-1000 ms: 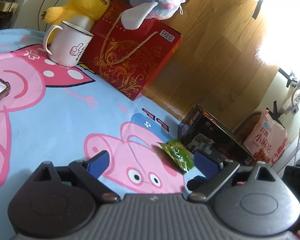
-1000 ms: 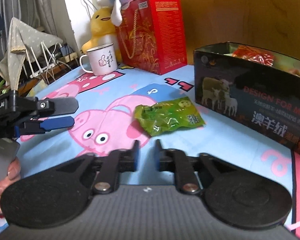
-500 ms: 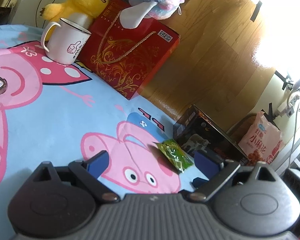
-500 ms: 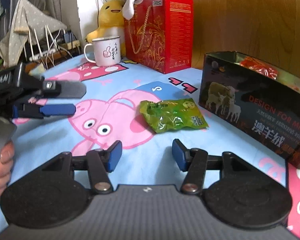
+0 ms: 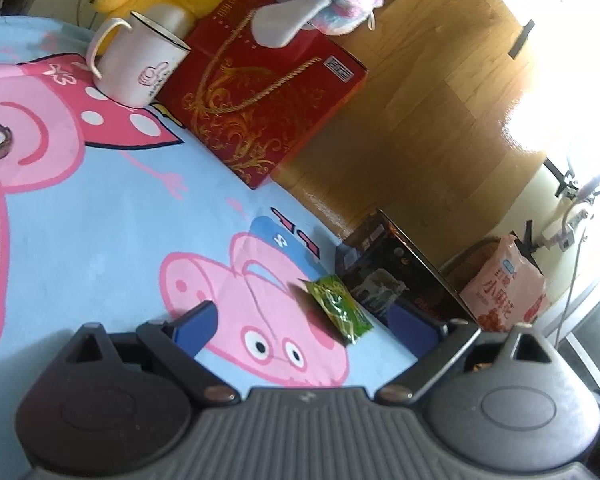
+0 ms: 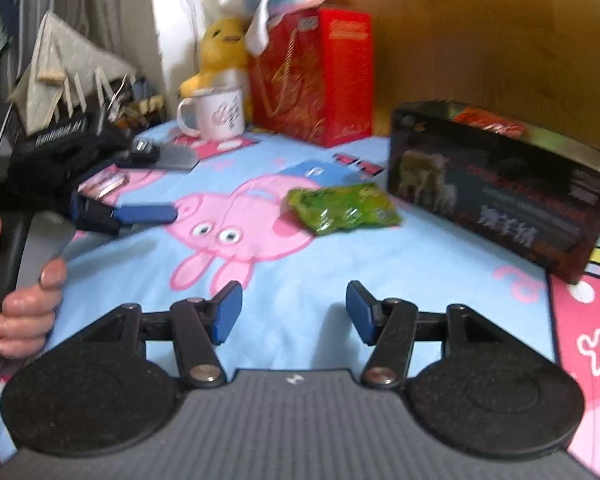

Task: Organize snacks
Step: 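Move the open right tool down to the small green snack bag, then close the right tool on the small green snack bag and lift it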

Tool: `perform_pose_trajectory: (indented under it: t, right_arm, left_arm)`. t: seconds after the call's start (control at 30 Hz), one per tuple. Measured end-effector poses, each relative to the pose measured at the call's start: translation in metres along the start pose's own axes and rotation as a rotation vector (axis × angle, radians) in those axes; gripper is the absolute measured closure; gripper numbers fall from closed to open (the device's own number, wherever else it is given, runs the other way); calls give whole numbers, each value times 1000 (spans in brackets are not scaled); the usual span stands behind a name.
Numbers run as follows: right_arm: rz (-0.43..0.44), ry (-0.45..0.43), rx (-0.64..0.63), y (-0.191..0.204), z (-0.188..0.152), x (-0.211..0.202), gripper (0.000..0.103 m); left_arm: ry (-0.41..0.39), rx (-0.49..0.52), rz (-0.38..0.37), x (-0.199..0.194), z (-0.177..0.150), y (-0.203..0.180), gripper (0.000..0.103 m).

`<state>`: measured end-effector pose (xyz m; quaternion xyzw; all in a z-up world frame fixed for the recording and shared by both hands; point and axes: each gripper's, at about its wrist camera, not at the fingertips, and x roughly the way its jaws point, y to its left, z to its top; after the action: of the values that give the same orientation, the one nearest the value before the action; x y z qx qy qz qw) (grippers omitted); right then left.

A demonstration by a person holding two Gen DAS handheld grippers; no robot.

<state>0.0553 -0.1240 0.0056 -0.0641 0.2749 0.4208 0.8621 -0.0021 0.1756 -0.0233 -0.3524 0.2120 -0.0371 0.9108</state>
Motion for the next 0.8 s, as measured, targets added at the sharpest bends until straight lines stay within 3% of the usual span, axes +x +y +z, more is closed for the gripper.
perform_pose_trajectory:
  t: [0.23,0.37,0.43,0.47,0.53,0.63,0.7,0.8]
  right_arm:
    - [-58,24,-64,-5,29,39,42]
    - [-63,80,-104,-14,49,81,19]
    - [-74,103,-118,-18,57,95,18]
    - [-83,105,-117,-21,60,101,9]
    - [-37,137,-43,-36,65,110,8]
    - [-24,126,-55,-36,62,106,16]
    - [-12,106,-74,-33,59,99,39]
    - [-10,88,-54,-34,55,92,49]
  left_arm:
    - [-10,2,-29,-1,0,0,9]
    - [-10,10,-35,-1,0,-1,9]
    - [-12,19,-36,-1,-1,-3,9]
    - [-13,24,-37,-1,-1,-3,9]
    - [-16,30,-39,-1,-1,-4,9]
    - [-20,34,-42,-1,-1,-4,9]
    - [-23,33,-38,-1,-1,-4,9]
    - [-30,33,-31,-1,-1,-4,8]
